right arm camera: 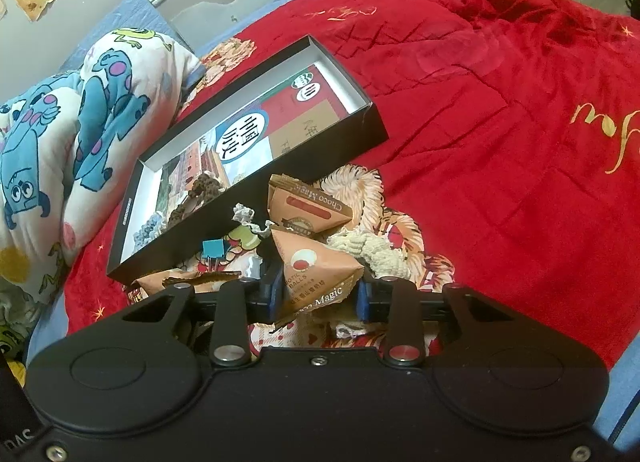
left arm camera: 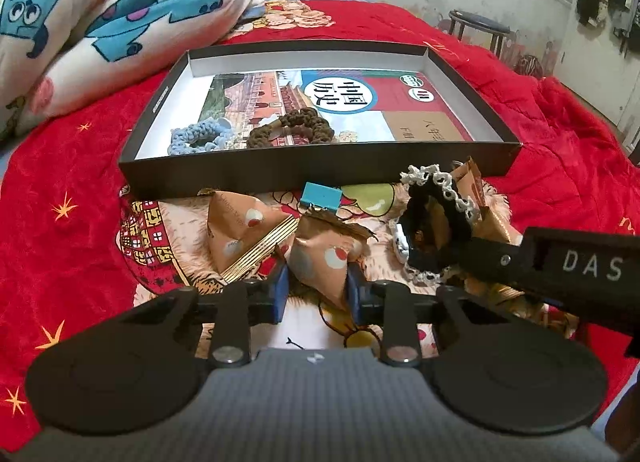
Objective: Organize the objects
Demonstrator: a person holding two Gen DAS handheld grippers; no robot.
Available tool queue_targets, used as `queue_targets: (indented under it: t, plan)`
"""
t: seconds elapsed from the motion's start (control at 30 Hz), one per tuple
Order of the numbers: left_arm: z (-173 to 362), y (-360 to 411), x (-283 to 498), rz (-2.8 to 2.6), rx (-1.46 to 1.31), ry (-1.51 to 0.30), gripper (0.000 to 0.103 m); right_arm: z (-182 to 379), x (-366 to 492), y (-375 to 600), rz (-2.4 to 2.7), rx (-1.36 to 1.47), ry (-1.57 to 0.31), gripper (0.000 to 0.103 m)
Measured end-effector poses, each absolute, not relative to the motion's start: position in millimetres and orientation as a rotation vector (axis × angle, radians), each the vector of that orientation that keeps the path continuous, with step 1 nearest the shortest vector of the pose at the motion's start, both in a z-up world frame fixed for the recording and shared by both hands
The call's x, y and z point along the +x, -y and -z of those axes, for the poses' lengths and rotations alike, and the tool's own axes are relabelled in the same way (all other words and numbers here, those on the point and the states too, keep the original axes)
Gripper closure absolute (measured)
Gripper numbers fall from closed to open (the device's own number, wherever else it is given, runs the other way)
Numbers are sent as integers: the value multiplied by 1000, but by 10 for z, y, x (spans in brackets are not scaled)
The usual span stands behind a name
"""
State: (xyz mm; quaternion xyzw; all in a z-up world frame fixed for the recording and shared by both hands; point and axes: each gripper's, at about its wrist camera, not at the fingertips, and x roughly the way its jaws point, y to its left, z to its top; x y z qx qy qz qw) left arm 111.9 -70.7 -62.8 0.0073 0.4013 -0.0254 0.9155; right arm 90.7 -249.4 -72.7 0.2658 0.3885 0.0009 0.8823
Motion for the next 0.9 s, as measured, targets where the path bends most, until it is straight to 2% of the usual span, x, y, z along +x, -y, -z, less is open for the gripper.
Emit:
queue_targets:
  t: [0.43, 0.9]
  plan:
    - [522, 770, 970, 102, 34, -789, 80, 541, 717, 2563, 16, 561, -710, 70]
    - [389, 755, 800, 151, 8, -719, 81, 365, 593, 2627, -27, 597, -633, 70]
